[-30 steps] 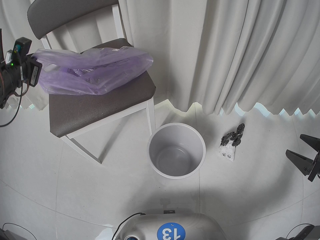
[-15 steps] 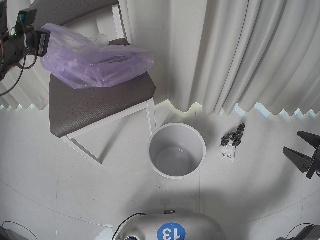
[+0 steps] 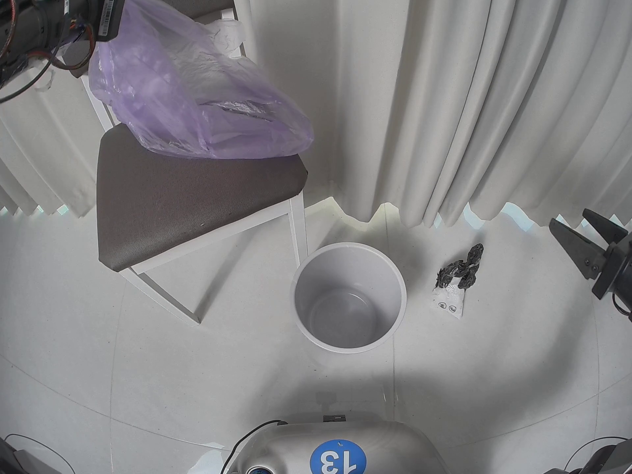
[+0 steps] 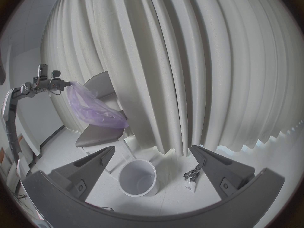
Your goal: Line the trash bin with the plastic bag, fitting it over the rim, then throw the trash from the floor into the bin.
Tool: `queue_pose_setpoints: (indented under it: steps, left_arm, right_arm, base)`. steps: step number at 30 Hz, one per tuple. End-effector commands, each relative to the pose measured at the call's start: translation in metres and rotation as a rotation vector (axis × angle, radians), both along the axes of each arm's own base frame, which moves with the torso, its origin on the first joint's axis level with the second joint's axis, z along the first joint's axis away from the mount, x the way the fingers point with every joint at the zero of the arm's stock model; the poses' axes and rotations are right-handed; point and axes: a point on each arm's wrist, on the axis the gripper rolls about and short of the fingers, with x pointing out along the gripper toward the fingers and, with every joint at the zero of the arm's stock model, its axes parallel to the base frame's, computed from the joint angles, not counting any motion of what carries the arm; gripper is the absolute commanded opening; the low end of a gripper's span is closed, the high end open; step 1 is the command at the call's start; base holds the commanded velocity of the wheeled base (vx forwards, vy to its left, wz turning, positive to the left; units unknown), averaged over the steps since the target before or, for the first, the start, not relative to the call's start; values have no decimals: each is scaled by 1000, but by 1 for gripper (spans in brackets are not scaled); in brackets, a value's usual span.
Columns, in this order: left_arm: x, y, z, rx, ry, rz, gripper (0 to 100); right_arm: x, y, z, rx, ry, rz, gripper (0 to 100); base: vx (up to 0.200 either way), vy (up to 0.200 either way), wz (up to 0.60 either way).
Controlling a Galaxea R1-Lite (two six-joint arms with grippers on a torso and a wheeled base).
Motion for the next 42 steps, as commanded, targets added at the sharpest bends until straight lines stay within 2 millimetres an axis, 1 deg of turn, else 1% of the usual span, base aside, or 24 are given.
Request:
queue_pose_setpoints:
  steps: [1,6,8,13,18,22,26,31,34,38,42]
  left_arm:
    - [3,-14,0,-21,10,-47,0]
    - [-1,-17,2,-29,4,-65,0]
    - [-1,-22,2,-27,6,-85,0]
    - [-7,-33,1,-30,6,-134,0]
    - [-11,-40,0,-30,8,-168,0]
    - [-17,-46,-5,-40,22,-189,0]
    - [-26,-52,-4,-49,13,-220,0]
    - [-35,-61,-3,-46,13,-261,0]
    - [-41,-67,-4,-52,17,-276,0]
    - [-45,-70,-7,-51,25,-291,0]
    - [-45,-70,-9,-62,1,-288,0]
  right_arm:
    - [9,23,-13,-17,57,80,100]
    - [7,25,-17,-44,59,92,100]
    - [9,27,-16,-56,57,98,100]
    - [13,29,-24,-88,84,95,100]
    - [15,33,-24,-93,83,106,100]
    - [12,38,-24,-94,80,141,100]
    - [7,43,-26,-100,86,181,100]
    - [8,45,-31,-109,105,187,100]
    - [8,47,-31,-99,108,192,100]
    - [13,50,-29,-76,80,193,100]
    - [15,59,-33,-66,79,219,100]
  base:
    - [0,0,0]
    - [0,0,0]
    - [0,0,0]
    - [0,0,0]
    - [0,0,0]
    - [0,0,0]
    - [0,0,0]
    - [0,0,0]
    - [0,0,0]
    - [0,0,0]
    - [0,0,0]
